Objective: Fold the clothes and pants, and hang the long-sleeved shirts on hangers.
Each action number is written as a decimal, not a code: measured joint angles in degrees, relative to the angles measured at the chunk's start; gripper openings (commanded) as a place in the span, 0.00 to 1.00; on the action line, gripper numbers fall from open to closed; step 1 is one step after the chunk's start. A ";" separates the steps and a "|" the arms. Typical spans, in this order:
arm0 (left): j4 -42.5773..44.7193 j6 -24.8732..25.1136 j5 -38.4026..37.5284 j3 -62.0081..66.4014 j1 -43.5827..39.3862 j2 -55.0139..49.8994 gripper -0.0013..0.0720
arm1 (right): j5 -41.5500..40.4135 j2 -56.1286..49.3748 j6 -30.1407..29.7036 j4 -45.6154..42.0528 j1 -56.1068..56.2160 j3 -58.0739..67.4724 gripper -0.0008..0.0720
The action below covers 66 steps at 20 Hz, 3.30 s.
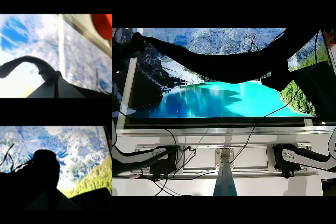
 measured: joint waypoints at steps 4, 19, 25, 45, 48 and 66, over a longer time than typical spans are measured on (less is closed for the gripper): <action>15.74 -2.95 -3.45 1.57 7.69 5.64 0.03 | 5.60 -0.28 -0.46 0.20 -0.76 -5.29 0.04; 55.95 -6.27 -18.84 -9.03 24.90 8.59 0.03 | 12.72 28.63 1.75 1.05 -1.01 -47.76 0.04; 64.28 -6.36 -20.11 -15.67 25.49 8.17 0.03 | 19.76 37.73 3.65 2.60 -1.01 -56.61 0.04; 66.27 -7.85 -22.60 -14.01 15.56 6.95 0.96 | 0.28 30.82 5.64 -0.35 -4.13 -57.96 0.77; 64.89 -7.85 -19.12 -11.76 6.82 6.95 0.96 | -5.95 21.57 3.06 5.03 -7.78 -56.00 0.78; 61.11 -7.93 -11.45 -10.27 -19.28 6.21 0.96 | -3.72 -24.44 0.46 23.69 -0.33 -18.56 0.77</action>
